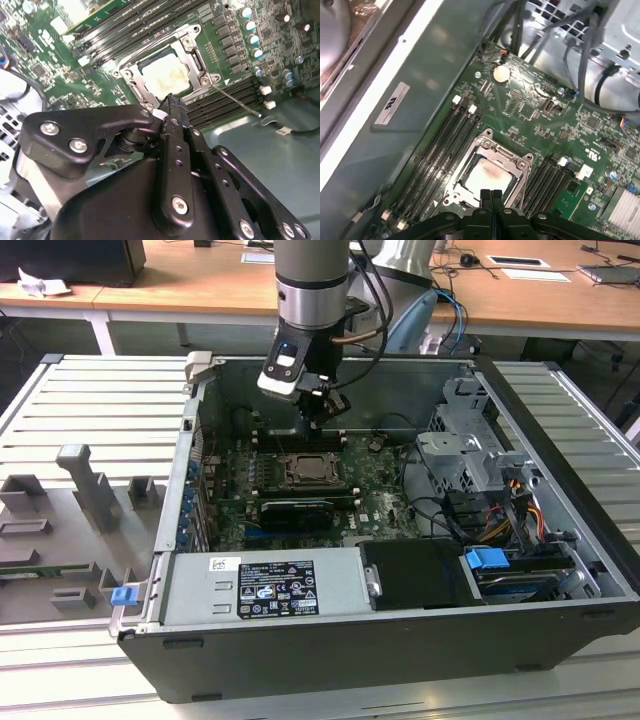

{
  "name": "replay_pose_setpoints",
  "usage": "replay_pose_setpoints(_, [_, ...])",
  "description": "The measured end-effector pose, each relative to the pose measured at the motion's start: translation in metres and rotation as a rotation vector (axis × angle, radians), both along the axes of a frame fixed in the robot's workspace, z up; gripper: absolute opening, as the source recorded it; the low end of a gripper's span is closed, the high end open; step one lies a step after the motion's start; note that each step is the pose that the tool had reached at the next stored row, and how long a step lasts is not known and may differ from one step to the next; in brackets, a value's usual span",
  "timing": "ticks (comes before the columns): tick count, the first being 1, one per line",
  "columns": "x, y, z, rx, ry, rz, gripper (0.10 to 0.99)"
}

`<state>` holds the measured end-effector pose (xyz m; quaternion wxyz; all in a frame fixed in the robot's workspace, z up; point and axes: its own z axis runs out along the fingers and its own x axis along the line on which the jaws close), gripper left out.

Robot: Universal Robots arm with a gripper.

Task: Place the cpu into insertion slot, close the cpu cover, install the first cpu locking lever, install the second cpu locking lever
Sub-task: 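Install the first cpu locking lever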

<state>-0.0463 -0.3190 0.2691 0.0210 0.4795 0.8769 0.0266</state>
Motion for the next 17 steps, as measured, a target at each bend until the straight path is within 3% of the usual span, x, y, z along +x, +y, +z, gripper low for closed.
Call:
replay_pose_setpoints(10, [0.0, 0.0, 0.0, 0.0, 0.0, 0.174, 0.106])
replay_pose_setpoints(16, [0.0, 0.0, 0.0, 0.0, 0.0, 0.249, 0.106])
replay_pose_setpoints(17, [0.0, 0.0, 0.0, 0.0, 0.0, 0.292, 0.106])
